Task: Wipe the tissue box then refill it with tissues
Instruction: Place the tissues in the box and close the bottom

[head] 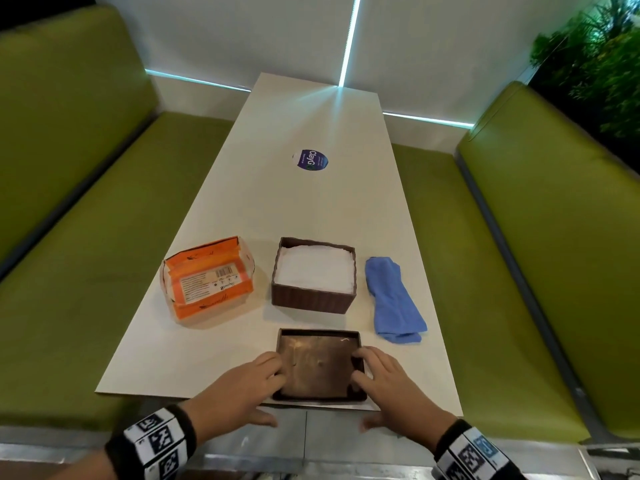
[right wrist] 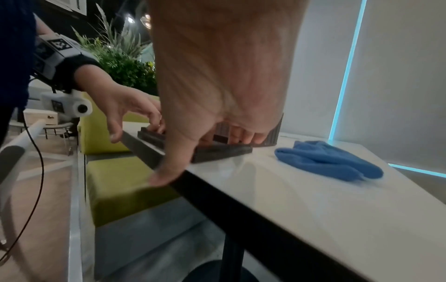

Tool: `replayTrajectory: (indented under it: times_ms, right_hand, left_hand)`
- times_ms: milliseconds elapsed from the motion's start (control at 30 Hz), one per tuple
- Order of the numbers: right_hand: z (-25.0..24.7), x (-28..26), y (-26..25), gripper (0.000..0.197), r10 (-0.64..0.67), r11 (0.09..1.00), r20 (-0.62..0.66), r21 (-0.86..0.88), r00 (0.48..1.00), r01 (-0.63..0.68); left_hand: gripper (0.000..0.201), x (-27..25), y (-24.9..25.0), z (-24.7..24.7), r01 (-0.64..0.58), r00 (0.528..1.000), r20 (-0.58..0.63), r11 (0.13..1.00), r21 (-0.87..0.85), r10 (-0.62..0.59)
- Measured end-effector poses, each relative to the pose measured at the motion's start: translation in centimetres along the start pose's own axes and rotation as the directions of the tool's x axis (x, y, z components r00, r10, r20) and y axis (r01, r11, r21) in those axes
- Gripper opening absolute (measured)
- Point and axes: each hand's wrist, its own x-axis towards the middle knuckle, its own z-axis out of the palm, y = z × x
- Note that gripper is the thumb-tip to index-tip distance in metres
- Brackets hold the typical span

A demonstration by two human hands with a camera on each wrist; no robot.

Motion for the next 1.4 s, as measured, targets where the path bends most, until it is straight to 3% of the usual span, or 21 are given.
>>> replayTrajectory:
  times_ms: [100,167,233,300,433,533,600,700,800,900,967,1067,1200,1333,1400]
  right_hand:
    - [0.6,-0.2,-0.4,0.055,-0.023,1.000,-0.143,-0.017,0.989,0.021]
    - [0.5,0.0,-0.4,0.038,-0.069,0.995,-0.225,0.051,0.972,0.083]
    - [-1.0,0.0,-0.2,0.031,-0.041,0.968,-0.250,0.232,0.968,0.100]
    - [-3.8,0.1,0.2,0.030,0.049,0.887,-0.258,0.456,0.965,0.077]
    - [-9.1,2.0,1.2,0.021,0.243,0.738,-0.248,0.674,0.938,-0.013]
    - [-11.5,5.3,1.9,0.021,0.422,0.541,-0.314,0.840,0.851,0.042]
    - [-12.4,7.8,2.1,0.031,0.534,0.481,-0.324,0.876,0.781,0.035]
    - [-12.6,10.8,2.0,0.038,0.649,0.417,-0.287,0.909,0.704,-0.013]
    - [-11.2,12.7,1.8,0.042,0.704,0.509,-0.303,0.846,0.643,-0.158]
    - [-9.9,13.7,1.2,0.041,0.706,0.644,-0.407,0.709,0.579,-0.287]
    - [-9.4,14.1,1.1,0.042,0.698,0.685,-0.442,0.640,0.562,-0.347]
    - [-9.3,14.6,1.3,0.041,0.740,0.644,-0.406,0.656,0.535,-0.393]
    - [-9.5,14.9,1.7,0.036,0.767,0.597,-0.343,0.691,0.542,-0.408]
    - [-9.1,14.4,1.6,0.036,0.764,0.551,-0.327,0.779,0.556,-0.300]
    - [-8.7,14.5,1.5,0.034,0.767,0.571,-0.351,0.755,0.537,-0.322]
  left_hand:
    - [0.033,-0.1,-0.1,0.7,-0.016,0.998,-0.060,0.999,0.033,0.018]
    - [0.025,0.0,0.1,0.4,-0.008,0.997,-0.073,0.995,-0.097,0.001]
    - [0.018,-0.1,0.0,-0.8,0.062,0.991,-0.100,0.961,-0.268,-0.091]
    - [0.015,0.2,-0.2,-3.3,0.124,0.964,-0.149,0.871,-0.475,-0.218]
    - [0.016,3.2,-1.1,-9.1,0.129,0.871,-0.287,0.750,-0.648,-0.398]
    - [0.020,6.6,-2.3,-11.9,0.107,0.739,-0.374,0.646,-0.755,-0.560]
    - [0.031,8.9,-3.2,-12.3,0.120,0.665,-0.373,0.585,-0.802,-0.647]
    - [0.048,11.5,-4.4,-11.4,0.223,0.629,-0.299,0.535,-0.815,-0.718]
    - [0.054,12.7,-5.3,-9.5,0.275,0.639,-0.290,0.563,-0.779,-0.712]
    - [0.052,13.1,-5.4,-8.5,0.290,0.617,-0.320,0.585,-0.757,-0.719]
    - [0.052,13.4,-5.1,-8.5,0.290,0.606,-0.325,0.582,-0.760,-0.726]
    - [0.057,13.9,-4.7,-8.6,0.301,0.597,-0.311,0.565,-0.768,-0.740]
    - [0.064,14.1,-4.7,-8.6,0.330,0.560,-0.213,0.451,-0.829,-0.801]
    - [0.041,14.0,-4.6,-8.1,0.319,0.570,-0.227,0.467,-0.824,-0.789]
    - [0.033,14.1,-4.3,-8.1,0.297,0.577,-0.251,0.486,-0.822,-0.777]
